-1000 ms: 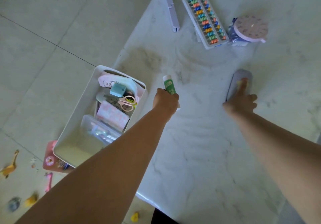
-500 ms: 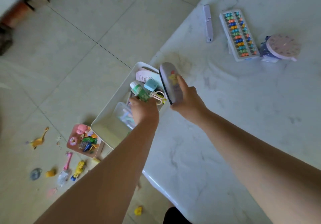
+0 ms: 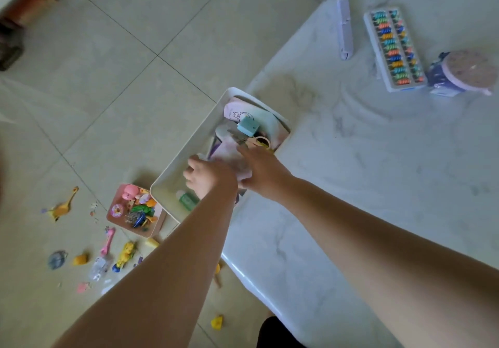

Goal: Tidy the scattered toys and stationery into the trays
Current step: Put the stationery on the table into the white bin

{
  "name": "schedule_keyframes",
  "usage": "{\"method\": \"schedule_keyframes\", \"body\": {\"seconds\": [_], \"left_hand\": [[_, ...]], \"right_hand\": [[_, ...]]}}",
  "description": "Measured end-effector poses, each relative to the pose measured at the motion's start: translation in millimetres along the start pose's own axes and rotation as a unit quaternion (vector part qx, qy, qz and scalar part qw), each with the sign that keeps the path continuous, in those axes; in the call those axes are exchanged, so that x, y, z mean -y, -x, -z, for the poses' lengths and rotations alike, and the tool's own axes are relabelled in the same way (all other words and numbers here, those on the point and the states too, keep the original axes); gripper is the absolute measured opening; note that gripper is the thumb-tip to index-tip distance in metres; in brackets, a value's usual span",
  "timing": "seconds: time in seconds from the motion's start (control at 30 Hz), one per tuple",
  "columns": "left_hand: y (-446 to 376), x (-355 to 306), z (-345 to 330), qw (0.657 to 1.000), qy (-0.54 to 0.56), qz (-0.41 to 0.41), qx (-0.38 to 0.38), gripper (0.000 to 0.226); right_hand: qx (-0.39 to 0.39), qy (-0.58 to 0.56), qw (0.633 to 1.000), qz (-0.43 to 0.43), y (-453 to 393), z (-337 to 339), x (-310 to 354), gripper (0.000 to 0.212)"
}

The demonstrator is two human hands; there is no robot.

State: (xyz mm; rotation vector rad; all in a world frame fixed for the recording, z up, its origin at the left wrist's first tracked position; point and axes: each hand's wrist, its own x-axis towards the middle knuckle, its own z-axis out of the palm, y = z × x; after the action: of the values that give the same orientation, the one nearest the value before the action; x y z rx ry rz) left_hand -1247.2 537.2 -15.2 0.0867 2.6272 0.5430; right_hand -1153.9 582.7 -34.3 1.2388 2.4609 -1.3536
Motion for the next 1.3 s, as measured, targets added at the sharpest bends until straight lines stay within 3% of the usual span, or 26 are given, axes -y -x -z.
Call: {"method": "schedule_keyframes", "body": {"seconds": [0.1, 0.2, 0.4, 0.6, 0.87, 0.97, 1.07, 1.2, 1.3], "left_hand": [[11, -36, -16, 0.994, -0.027, -0.104, 0.027, 0.046], [29, -79, -41, 0.98, -0.071, -0.176, 0.067, 0.053], [61, -143, -99, 0.936, -0.081, -0.297, 0.172, 0.064], [71, -213, -167, 0.895, -0.112, -0.359, 0.24, 0.065], [42, -293, -246, 0.82, -0.229, -0.488, 0.192, 0.052], [30, -312, -272, 0.799, -0.283, -0.499, 0.181, 0.042], [16, -321, -282, 0.801, -0.282, -0.495, 0.184, 0.036], [15, -299, -271, 0.854, -0.163, -0.462, 0.173, 0.032], [25, -268, -260, 0.877, -0.104, -0.405, 0.238, 0.031]], "right_hand": [[-0.1, -0.01, 0.992, -0.08, 0, 39, -27, 0.055], [-0.15, -0.002, 0.977, -0.152, 4, 83, -63, 0.058], [-0.202, -0.017, 0.952, -0.229, 3, 140, -120, 0.061], [-0.241, -0.021, 0.928, -0.284, -17, 175, -176, 0.06], [-0.273, -0.039, 0.916, -0.291, -53, 198, -226, 0.059], [-0.29, -0.047, 0.913, -0.285, -61, 196, -234, 0.057], [-0.312, -0.039, 0.908, -0.278, -63, 190, -237, 0.055], [-0.381, -0.03, 0.883, -0.273, -65, 179, -231, 0.055], [-0.404, -0.066, 0.874, -0.261, -68, 177, -218, 0.053]]}}
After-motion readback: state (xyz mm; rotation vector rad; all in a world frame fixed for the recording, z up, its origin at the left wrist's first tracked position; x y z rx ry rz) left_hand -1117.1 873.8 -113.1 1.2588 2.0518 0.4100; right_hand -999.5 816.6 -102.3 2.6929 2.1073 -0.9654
